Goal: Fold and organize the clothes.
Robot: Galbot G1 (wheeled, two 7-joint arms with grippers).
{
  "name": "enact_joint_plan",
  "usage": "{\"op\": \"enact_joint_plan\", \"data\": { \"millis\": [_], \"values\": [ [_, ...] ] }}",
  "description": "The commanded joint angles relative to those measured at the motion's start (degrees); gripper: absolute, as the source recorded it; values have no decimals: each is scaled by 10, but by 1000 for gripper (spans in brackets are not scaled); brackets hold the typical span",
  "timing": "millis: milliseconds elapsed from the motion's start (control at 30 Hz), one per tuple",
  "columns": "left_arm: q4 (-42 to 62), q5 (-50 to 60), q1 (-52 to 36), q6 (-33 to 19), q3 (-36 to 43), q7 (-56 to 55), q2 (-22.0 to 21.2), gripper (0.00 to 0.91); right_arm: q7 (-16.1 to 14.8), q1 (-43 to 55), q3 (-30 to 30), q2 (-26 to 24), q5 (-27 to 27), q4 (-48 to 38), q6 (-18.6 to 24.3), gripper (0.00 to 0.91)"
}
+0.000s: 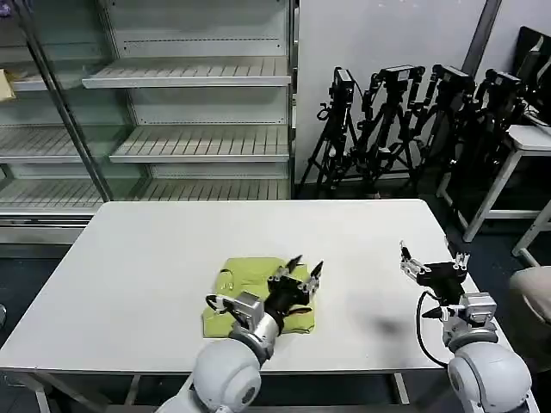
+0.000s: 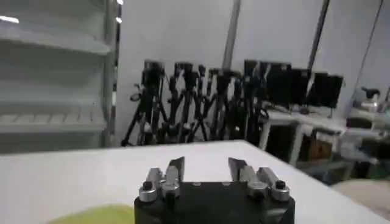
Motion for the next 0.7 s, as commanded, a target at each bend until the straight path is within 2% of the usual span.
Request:
{"op": "enact_joint_plan", "data": {
  "millis": [33, 167, 333, 700],
  "values": [
    [-4, 23, 42, -106, -246, 132, 89, 907, -32, 53, -49, 19, -43, -60, 39, 907],
    [38, 42, 85, -131, -352, 170, 126, 907, -29, 75, -85, 40, -46, -103, 77, 907],
    [62, 42, 126, -148, -427, 194, 126, 907, -25, 96, -127, 60, -68, -124, 81, 907],
    [78, 56, 136, -163, -436, 201, 95, 907, -20, 116, -161, 65, -83, -141, 80, 907]
  ]
}}
